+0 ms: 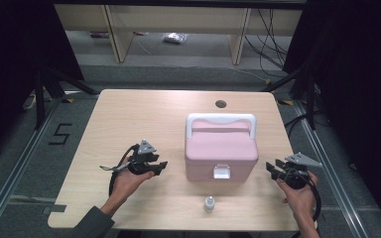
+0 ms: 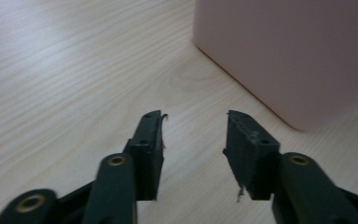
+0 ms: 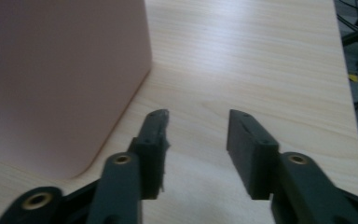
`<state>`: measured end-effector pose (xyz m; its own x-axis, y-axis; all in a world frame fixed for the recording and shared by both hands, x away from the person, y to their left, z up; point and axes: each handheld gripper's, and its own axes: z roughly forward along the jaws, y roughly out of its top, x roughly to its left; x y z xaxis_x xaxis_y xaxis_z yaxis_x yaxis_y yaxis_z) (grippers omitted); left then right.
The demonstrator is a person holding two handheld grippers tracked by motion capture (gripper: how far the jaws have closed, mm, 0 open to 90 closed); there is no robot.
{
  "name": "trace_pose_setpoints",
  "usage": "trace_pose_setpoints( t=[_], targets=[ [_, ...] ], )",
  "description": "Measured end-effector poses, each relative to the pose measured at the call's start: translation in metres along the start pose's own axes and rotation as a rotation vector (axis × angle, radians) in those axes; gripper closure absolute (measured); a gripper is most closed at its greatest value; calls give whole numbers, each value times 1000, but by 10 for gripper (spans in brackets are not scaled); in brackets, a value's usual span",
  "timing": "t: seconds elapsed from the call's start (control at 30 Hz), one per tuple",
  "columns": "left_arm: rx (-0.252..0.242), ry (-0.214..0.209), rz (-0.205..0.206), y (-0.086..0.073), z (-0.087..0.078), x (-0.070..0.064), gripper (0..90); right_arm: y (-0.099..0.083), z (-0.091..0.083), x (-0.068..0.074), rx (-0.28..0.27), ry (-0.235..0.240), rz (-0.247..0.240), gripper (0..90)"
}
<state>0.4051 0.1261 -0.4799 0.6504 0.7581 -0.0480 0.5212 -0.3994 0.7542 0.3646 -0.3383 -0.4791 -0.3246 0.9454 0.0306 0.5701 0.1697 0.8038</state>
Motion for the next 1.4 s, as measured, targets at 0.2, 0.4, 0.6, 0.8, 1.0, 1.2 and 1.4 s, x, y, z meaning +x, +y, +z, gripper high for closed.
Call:
trace_pose_setpoints(
  t=[0.2, 0.4, 0.6, 0.8, 1.0, 1.2, 1.4],
  targets=[
    [-7, -14, 63, 10, 10, -7, 796, 8, 9, 6, 4, 52, 6, 752],
    [-18, -34, 75, 23, 24, -11, 889, 14, 17, 9, -23, 78, -18, 844],
    [1, -48, 98, 28, 34, -18, 897, 19, 19, 16, -17, 127, -32, 886],
    [1, -59, 103, 33, 41, -21, 897, 21, 21, 17, -40, 132, -66, 894],
    [-5, -75, 99, 34, 44, -24, 896, 24, 23, 24, -35, 177, -79, 893],
    [-13, -91, 99, 35, 43, -28, 897, 25, 23, 27, -44, 188, -91, 900],
    [-6, -80, 108, 34, 40, -28, 897, 24, 21, 30, -40, 225, -49, 900]
  ],
)
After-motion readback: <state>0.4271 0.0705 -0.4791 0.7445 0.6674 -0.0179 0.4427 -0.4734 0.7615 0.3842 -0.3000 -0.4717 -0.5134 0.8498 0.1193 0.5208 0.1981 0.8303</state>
